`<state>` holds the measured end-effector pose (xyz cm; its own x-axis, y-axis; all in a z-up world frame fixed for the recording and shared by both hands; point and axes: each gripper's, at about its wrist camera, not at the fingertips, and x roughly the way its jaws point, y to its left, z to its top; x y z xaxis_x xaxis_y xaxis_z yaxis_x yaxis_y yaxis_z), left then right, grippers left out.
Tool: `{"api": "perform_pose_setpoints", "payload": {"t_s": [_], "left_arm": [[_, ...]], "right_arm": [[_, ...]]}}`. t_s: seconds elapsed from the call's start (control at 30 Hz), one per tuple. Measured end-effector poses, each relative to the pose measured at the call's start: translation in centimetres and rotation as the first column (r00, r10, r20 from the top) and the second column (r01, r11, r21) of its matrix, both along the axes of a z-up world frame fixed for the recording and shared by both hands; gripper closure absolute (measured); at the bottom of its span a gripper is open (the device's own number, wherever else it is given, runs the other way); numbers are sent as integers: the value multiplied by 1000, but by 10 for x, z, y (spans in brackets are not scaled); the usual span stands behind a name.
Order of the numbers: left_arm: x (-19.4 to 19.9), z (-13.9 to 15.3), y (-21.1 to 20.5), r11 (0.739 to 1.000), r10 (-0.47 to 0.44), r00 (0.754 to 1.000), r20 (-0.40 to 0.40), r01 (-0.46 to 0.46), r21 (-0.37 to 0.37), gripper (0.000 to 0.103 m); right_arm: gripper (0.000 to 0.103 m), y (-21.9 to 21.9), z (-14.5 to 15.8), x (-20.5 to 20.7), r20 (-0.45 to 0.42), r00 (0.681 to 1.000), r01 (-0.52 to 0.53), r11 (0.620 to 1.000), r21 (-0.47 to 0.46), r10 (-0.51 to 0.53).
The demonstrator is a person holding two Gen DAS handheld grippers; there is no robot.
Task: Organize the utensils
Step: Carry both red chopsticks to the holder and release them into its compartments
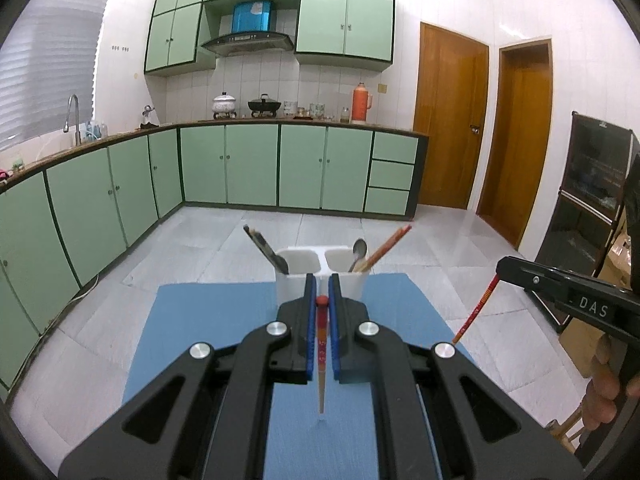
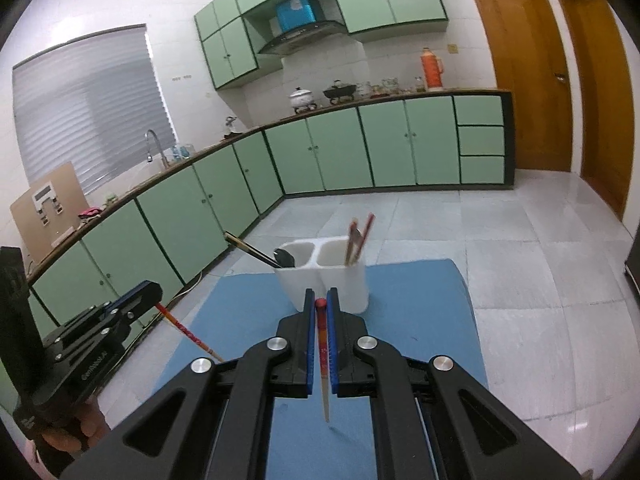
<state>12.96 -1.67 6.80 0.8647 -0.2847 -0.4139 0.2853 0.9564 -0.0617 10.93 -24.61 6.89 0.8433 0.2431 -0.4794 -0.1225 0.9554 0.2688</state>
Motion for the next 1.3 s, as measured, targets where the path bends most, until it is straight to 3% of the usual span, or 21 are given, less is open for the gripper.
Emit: {"api": "perform_pose_setpoints", "payload": {"t_s": [0.5, 0.8, 1.07, 1.3], "left_arm": [[47, 63, -13, 999, -6, 986, 164, 12, -33, 98], [105, 100, -28, 999, 18, 968, 249, -4, -53, 98], [163, 69, -34, 999, 27, 982, 188, -20, -38, 98], [192, 31, -29, 999, 20, 993, 113, -17, -28, 98]], "right_arm": [[98, 9, 77, 48, 153, 987, -40, 999, -31, 45], [98, -1, 109, 105, 205, 979, 4, 1000, -14, -1], [97, -1, 80, 168, 142, 989, 39, 999, -38, -33], [98, 7, 43, 194, 81, 996, 30, 998, -58, -25]]}}
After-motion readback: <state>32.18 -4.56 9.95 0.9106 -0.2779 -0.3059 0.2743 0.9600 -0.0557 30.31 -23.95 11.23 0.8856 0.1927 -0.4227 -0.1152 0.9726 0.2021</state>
